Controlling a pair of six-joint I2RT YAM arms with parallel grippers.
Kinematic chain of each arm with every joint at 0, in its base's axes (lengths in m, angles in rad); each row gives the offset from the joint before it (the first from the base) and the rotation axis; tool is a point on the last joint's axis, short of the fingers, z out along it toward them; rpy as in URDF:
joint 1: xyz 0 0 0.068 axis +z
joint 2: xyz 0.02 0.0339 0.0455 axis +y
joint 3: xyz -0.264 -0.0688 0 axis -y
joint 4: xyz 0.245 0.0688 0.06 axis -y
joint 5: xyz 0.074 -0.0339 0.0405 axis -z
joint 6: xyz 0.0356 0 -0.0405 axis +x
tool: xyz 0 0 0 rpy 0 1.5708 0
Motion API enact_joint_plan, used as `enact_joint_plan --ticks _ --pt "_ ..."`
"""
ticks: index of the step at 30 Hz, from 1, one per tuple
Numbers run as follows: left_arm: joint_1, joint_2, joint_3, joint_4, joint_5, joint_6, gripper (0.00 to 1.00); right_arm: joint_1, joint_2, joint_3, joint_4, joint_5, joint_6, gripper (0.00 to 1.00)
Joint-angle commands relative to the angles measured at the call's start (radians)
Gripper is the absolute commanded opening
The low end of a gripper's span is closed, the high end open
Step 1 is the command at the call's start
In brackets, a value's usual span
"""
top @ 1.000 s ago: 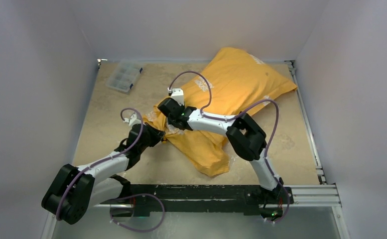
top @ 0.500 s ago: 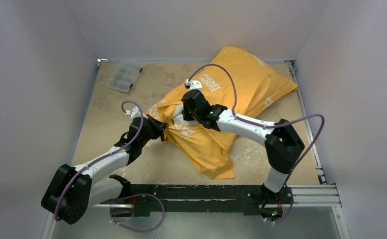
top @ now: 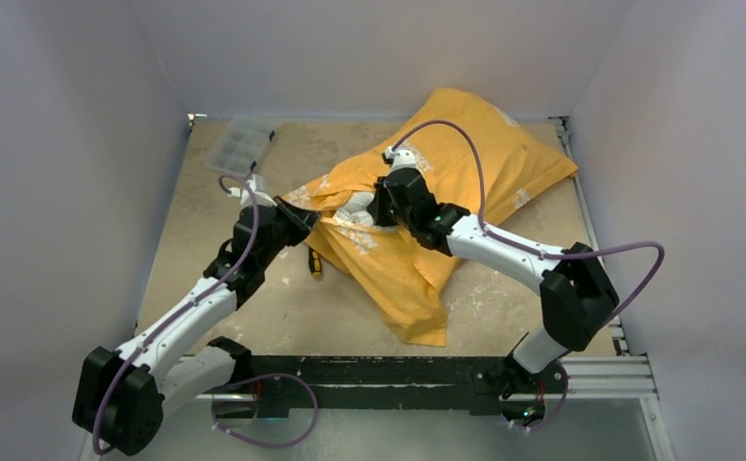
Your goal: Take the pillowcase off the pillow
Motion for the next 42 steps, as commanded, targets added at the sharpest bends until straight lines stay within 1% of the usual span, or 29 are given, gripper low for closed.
enact_joint_plan --ticks 1,4,8,12,14,16,21,23,25,29,33,36,40,42 --pt "0.043 -0.047 0.053 -0.075 -0.127 0.079 0.0 -0.045 -0.027 -0.034 -0.033 0.071 -0.038 0.0" --pt "0.043 -0.002 0.028 -0.079 -0.151 0.08 0.0 -0.045 -0.096 -0.045 0.035 -0.03 -0.078 0.0" --pt "0.045 0.102 -0.022 -0.007 -0.116 0.037 0.0 -0.047 -0.226 -0.06 0.117 -0.17 -0.133 0.0" --pt "0.044 0.177 -0.039 0.07 -0.027 0.025 0.0 -0.055 -0.324 -0.049 0.153 -0.216 -0.138 0.0" --pt "0.039 0.192 -0.054 0.14 0.036 0.017 0.0 -0.057 -0.36 -0.034 0.178 -0.241 -0.129 0.0" --pt "0.009 0.196 -0.062 0.19 0.068 0.02 0.0 -0.059 -0.377 -0.016 0.205 -0.24 -0.112 0.0" --pt "-0.193 0.181 -0.031 0.218 -0.027 0.077 0.0 -0.059 -0.37 0.026 0.258 -0.193 -0.055 0.0" --pt "-0.236 0.188 -0.043 0.241 -0.035 0.072 0.0 -0.06 -0.362 0.045 0.271 -0.175 -0.031 0.0" --pt "-0.256 0.198 -0.058 0.241 -0.049 0.07 0.0 -0.063 -0.358 0.063 0.281 -0.162 -0.01 0.0" --pt "-0.328 0.204 -0.061 0.169 -0.161 0.119 0.0 -0.069 -0.331 0.106 0.323 -0.138 0.048 0.0" --pt "-0.454 0.194 -0.034 0.118 -0.271 0.166 0.0 -0.07 -0.251 0.149 0.349 -0.14 0.084 0.0" --pt "-0.541 0.18 -0.033 0.1 -0.326 0.163 0.0 -0.07 -0.177 0.178 0.339 -0.125 0.094 0.0" --pt "-0.616 0.172 -0.065 0.099 -0.355 0.136 0.0 -0.07 -0.111 0.193 0.339 -0.114 0.107 0.0" --pt "-0.62 0.175 -0.077 0.078 -0.349 0.111 0.03 -0.069 -0.078 0.217 0.315 -0.113 0.11 0.0"
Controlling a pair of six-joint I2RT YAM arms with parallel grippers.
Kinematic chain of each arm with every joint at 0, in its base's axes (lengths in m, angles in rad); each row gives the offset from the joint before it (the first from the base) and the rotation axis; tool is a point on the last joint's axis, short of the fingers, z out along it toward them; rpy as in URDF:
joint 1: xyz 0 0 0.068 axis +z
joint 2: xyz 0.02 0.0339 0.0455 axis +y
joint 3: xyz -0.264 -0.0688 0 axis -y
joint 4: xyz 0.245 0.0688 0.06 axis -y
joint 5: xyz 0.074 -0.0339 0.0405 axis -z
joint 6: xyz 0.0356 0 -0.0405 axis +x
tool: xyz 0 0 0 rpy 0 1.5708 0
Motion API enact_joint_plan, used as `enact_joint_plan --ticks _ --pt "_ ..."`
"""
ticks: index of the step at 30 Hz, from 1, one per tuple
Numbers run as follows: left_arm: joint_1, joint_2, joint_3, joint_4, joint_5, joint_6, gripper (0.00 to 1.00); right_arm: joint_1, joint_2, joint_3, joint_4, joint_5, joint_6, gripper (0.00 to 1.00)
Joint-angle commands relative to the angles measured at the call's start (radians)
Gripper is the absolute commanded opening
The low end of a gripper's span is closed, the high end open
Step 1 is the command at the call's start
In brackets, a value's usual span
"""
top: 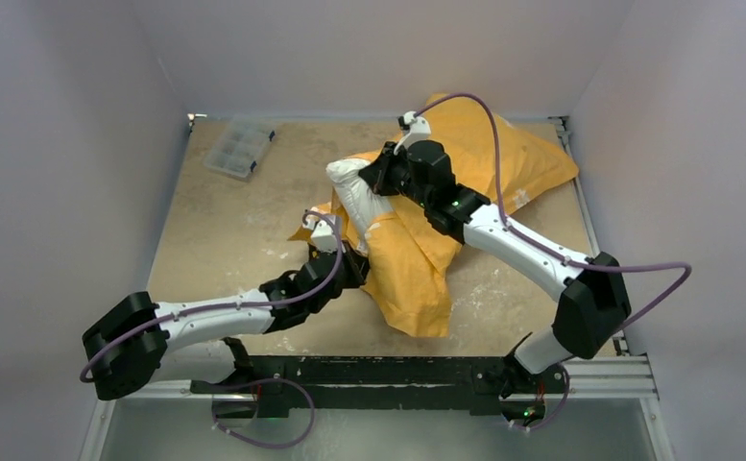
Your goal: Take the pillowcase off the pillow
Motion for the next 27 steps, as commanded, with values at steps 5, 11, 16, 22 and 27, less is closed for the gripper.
enact_joint_plan --ticks 5,11,16,22,27 --pt "-0.034 -0.109 -0.012 -0.192 -0.064 -0.007 0.39 -0.005 0.042 0.157 0.098 0.068 0.011 0.32" --pt "-0.013 -0.22 0.119 -0.375 -0.138 0.059 0.64 -0.004 -0.012 0.121 0.016 0.134 -0.009 0.72" --pt "0.101 -0.208 0.164 -0.399 -0.032 0.013 0.67 -0.003 -0.019 0.113 -0.172 0.216 0.003 0.82" --pt "0.238 -0.106 0.125 -0.301 0.125 -0.102 0.67 0.005 -0.085 0.017 -0.284 0.256 0.041 0.83" --pt "0.284 -0.029 0.1 -0.186 0.186 -0.159 0.68 0.065 -0.147 -0.055 -0.316 0.256 0.096 0.84"
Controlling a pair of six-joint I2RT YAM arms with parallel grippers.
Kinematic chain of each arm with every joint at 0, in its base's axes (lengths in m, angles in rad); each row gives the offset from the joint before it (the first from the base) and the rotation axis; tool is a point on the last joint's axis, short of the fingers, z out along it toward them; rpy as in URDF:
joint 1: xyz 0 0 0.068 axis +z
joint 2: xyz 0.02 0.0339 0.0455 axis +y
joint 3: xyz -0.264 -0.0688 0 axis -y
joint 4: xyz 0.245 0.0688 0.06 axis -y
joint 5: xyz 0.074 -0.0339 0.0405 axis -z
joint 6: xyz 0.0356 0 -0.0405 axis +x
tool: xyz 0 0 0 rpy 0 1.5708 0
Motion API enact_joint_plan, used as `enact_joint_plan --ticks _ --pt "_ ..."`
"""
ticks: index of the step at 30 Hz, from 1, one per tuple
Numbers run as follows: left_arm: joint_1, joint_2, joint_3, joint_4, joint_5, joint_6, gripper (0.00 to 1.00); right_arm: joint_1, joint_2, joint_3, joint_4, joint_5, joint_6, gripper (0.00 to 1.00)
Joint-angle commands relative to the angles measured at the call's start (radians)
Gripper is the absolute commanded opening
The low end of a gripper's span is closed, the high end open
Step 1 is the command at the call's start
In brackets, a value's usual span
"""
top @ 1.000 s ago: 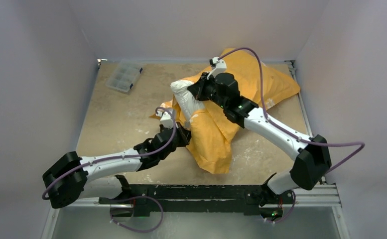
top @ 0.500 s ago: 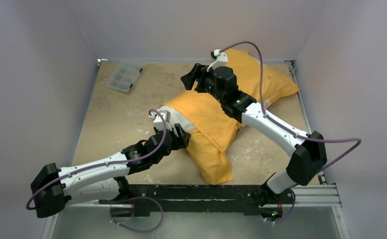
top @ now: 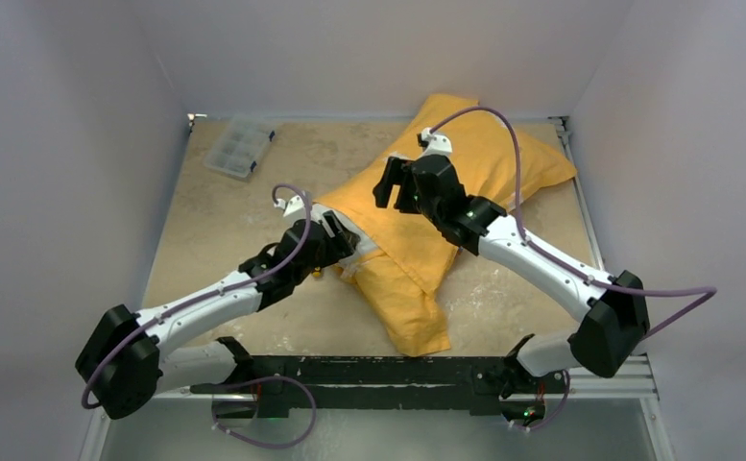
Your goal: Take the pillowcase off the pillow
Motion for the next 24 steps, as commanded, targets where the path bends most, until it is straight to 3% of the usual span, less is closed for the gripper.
enact_joint_plan --ticks 1,6,12,14,24 --pt "0.042 0.06 -0.016 0.166 0.122 -0.078 0.68 0.062 -0.072 -0.03 -0.055 0.037 0.069 0.84" --pt "0.049 0.183 0.007 0.259 0.206 -0.1 0.65 0.123 -0.062 -0.044 -0.123 0.087 0.141 0.84" --pt "0.079 0.256 0.083 0.276 0.218 -0.061 0.2 0.204 -0.069 -0.056 -0.192 0.085 0.208 0.86" --pt "0.092 0.271 0.134 0.247 0.212 -0.032 0.0 0.241 -0.063 -0.06 -0.217 0.092 0.232 0.87" --pt "0.128 0.366 0.374 0.109 0.264 0.076 0.0 0.323 0.015 -0.058 -0.306 0.172 0.305 0.87"
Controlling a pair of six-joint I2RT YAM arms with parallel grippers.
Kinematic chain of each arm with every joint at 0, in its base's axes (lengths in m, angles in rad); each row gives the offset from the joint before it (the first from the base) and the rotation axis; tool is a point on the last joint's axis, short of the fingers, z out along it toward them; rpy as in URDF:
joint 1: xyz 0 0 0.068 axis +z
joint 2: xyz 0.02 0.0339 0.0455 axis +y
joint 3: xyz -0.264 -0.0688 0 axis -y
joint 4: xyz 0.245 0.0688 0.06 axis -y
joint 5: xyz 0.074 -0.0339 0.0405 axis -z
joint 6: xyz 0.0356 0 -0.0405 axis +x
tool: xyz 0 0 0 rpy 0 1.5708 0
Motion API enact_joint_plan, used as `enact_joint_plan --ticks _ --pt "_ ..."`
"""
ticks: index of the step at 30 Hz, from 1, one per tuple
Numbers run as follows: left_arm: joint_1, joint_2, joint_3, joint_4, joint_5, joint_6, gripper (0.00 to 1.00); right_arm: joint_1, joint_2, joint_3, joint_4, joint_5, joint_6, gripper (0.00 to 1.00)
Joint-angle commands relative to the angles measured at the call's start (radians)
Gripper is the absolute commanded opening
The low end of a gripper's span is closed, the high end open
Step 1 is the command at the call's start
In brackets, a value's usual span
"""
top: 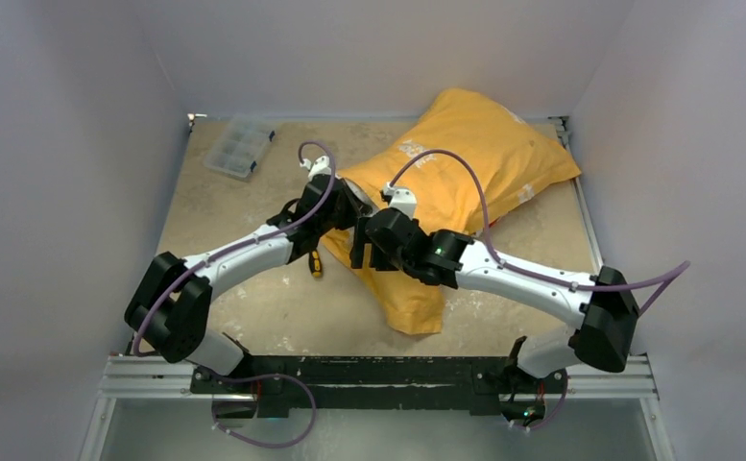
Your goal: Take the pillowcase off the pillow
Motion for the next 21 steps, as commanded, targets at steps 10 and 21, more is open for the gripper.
enact_joint_plan --ticks 10,21 --pt "0.075 -0.008 0.198 -0.105 0.038 0.115 0.0 0.006 0.175 -0.003 -0.192 0.202 0.236 0.71" --pt "0.173 0.032 0.332 -0.153 0.064 0.147 0.0 0.005 0.169 -0.027 -0.172 0.196 0.244 0.0"
